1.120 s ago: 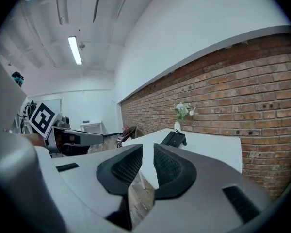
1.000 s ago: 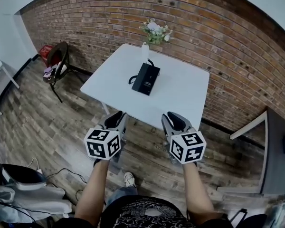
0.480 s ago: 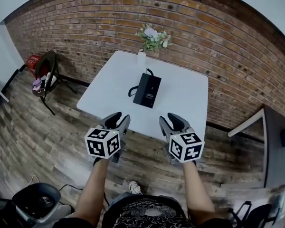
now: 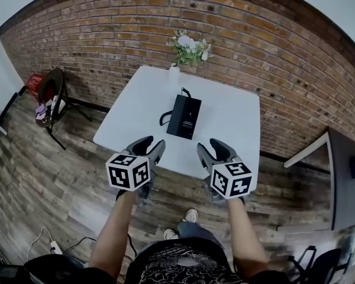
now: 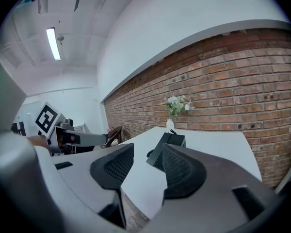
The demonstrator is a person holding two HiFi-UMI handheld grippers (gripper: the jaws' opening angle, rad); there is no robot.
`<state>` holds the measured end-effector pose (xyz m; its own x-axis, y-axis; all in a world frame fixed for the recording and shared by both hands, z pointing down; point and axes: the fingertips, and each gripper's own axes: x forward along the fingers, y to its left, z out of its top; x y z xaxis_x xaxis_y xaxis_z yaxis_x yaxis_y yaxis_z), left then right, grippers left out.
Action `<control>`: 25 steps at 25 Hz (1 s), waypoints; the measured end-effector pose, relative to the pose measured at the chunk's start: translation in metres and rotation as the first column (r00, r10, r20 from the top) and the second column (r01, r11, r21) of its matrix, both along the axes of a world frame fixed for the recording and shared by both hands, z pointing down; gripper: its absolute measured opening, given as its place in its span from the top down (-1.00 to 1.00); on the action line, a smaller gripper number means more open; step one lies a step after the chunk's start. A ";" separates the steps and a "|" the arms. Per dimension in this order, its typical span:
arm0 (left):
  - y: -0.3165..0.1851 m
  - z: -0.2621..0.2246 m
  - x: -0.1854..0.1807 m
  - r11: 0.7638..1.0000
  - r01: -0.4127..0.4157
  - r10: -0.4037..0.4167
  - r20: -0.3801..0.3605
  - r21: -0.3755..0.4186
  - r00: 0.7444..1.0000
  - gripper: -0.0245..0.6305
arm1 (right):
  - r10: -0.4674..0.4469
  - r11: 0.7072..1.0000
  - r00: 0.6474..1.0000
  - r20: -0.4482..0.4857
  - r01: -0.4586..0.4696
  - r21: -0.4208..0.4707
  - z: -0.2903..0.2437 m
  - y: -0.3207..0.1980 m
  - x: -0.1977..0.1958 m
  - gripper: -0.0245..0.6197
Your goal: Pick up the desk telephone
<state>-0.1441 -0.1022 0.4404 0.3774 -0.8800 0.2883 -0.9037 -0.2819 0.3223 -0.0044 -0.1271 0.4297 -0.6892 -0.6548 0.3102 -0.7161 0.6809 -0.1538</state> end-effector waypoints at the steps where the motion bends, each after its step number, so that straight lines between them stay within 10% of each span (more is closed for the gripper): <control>1: -0.005 0.002 -0.001 1.000 -0.006 0.006 -0.001 -0.004 1.000 0.45 | 0.002 1.000 1.000 0.003 -0.002 -0.004 0.002 -0.004 -0.001 0.41; 25: -0.181 0.081 -0.001 0.956 -0.175 0.160 -0.082 -0.235 0.984 0.23 | 0.002 0.973 1.000 0.026 0.004 -0.231 0.081 -0.162 -0.029 0.21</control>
